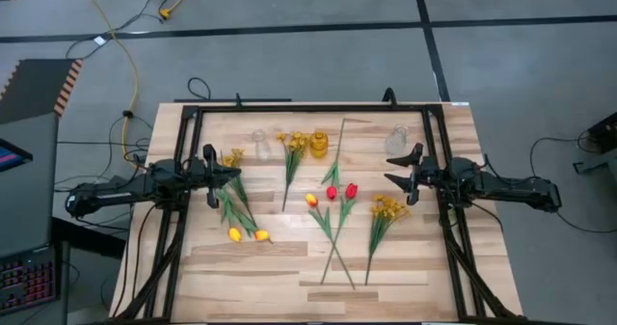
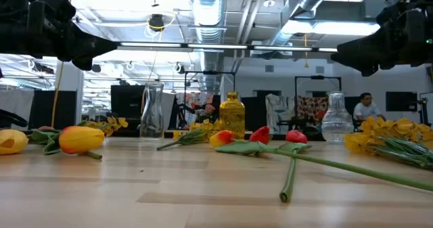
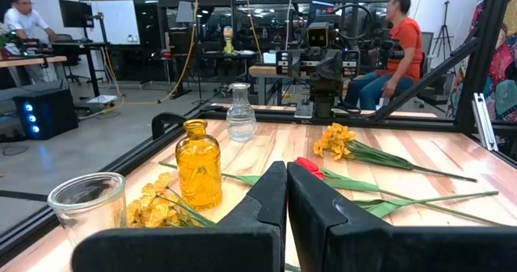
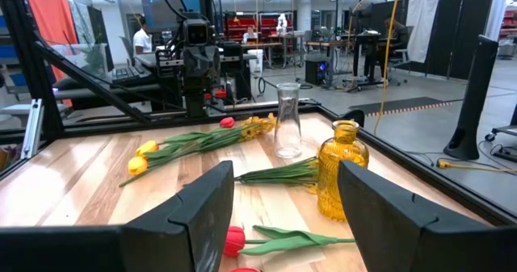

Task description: Sort flowers into vase by color

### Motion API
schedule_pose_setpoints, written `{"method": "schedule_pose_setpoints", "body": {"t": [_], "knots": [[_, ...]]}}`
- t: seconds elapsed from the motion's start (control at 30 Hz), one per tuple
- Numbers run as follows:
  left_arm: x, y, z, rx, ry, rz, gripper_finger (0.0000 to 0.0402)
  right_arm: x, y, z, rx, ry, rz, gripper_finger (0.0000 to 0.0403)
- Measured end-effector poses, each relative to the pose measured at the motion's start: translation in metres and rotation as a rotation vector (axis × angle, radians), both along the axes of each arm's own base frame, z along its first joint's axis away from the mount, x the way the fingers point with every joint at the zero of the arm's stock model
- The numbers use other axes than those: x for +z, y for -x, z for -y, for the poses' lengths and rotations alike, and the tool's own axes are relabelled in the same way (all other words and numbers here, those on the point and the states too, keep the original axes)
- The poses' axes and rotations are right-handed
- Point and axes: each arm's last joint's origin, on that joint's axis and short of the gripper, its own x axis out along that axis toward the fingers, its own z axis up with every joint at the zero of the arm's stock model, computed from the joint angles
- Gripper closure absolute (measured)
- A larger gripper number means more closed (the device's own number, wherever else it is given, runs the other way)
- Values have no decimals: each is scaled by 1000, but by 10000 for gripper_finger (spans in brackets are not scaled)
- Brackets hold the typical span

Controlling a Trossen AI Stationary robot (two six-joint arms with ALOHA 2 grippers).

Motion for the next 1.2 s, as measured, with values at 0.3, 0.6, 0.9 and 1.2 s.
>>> {"method": "schedule_pose_setpoints", "body": {"t": [0.3,0.6,0.9,1.2], "knots": [[0,0,0,1,0,-1,401,6,0,0,10,-183,103,154],[0,0,0,0,0,0,401,8,1,1,-13,-300,159,154],[0,0,0,1,0,-1,401,10,1,1,3,-450,219,154],[0,0,0,1,0,0,401,30,5,0,57,-605,304,154]]}}
